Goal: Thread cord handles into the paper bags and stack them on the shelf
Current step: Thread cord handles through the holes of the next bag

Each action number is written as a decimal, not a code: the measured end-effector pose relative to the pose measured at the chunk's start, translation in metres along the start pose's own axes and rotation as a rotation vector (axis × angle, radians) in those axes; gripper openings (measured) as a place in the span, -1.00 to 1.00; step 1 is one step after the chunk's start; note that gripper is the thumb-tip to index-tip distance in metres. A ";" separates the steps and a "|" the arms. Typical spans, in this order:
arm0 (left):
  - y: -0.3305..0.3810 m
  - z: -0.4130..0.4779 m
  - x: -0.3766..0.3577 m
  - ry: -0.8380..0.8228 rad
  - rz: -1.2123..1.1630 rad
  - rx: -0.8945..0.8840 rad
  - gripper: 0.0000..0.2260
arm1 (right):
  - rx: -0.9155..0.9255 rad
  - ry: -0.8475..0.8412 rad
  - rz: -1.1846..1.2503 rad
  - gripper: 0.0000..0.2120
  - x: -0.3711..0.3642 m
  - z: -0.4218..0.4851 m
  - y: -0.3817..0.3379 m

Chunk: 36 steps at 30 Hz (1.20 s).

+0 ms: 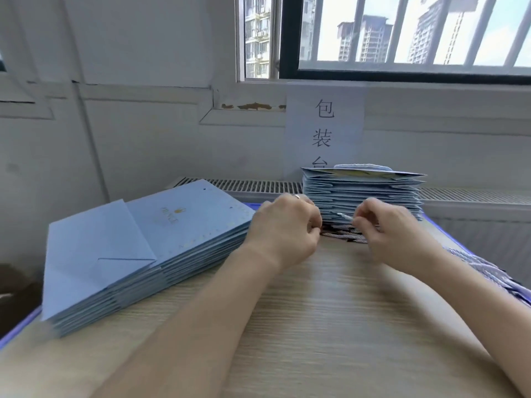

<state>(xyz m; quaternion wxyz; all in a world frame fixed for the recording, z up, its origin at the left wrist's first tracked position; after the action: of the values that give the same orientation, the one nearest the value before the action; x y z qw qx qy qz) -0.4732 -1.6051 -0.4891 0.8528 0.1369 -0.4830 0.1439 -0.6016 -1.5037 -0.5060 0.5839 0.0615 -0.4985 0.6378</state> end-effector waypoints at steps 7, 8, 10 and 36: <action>-0.079 -0.018 0.018 -0.246 0.409 0.527 -0.68 | 0.091 0.283 0.393 -0.76 0.039 -0.004 -0.014; -0.089 -0.025 0.012 -0.355 0.418 0.600 -0.63 | 0.088 0.282 0.388 -0.75 0.039 -0.005 -0.013; -0.099 -0.033 0.005 -0.478 0.388 0.660 -0.59 | 0.066 0.277 0.390 -0.77 0.038 -0.005 -0.010; -0.006 -0.075 0.165 1.143 0.308 0.141 -0.87 | 0.004 0.267 0.424 -0.78 0.041 -0.009 -0.014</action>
<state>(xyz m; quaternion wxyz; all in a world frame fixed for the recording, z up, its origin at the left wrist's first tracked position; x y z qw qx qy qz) -0.3308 -1.5639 -0.3846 0.9358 0.0226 0.0489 0.3485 -0.5981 -1.4720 -0.4754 0.4976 -0.1280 -0.4176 0.7494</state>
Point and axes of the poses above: each hand's wrist, its own z-axis towards the middle knuckle, its own x-axis out of the back of the hand, y = z × x, the point moved 9 cm from there along z, towards the middle knuckle, and after that the axes turned 13 degrees about z, right-handed, at the moved point
